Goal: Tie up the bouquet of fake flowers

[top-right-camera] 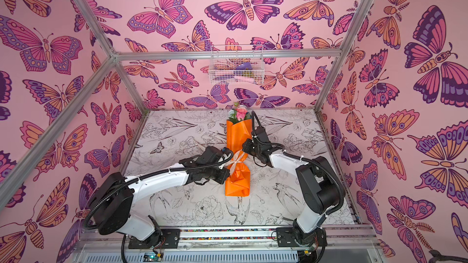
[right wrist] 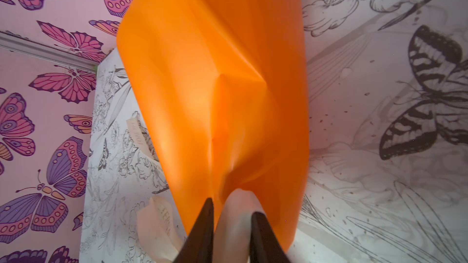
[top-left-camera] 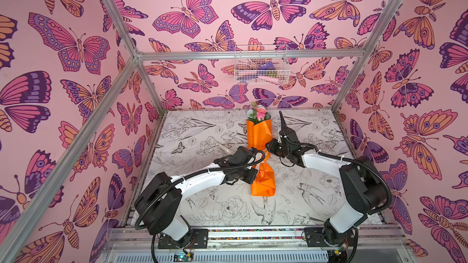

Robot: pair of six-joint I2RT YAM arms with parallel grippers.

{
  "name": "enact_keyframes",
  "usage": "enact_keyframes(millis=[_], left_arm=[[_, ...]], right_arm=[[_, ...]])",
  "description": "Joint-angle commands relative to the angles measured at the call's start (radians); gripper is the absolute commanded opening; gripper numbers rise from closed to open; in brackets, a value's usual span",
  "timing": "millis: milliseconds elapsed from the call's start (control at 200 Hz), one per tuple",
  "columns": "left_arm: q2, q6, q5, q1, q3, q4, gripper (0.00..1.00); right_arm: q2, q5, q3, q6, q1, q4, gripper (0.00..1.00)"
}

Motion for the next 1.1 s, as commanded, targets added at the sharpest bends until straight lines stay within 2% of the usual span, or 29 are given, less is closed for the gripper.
enact_keyframes(millis=[0, 170, 586, 1096], left_arm=[[-0.005, -0.016, 0.023, 0.003, -0.012, 0.002, 0.00], [0.015, -0.016, 0.045, 0.003, -0.006, 0.013, 0.00], [0.035, -0.028, 0.055, 0.003, 0.003, 0.022, 0.00], [0.027, -0.033, 0.067, 0.003, 0.000, 0.025, 0.00]], right_arm=[[-0.019, -0.026, -0.026, 0.030, -0.002, 0.079, 0.31], [-0.045, -0.058, -0.047, 0.022, 0.000, 0.095, 0.35], [-0.067, -0.134, -0.091, 0.030, 0.033, 0.157, 0.32], [-0.036, -0.094, -0.090, 0.011, 0.063, 0.111, 0.32]])
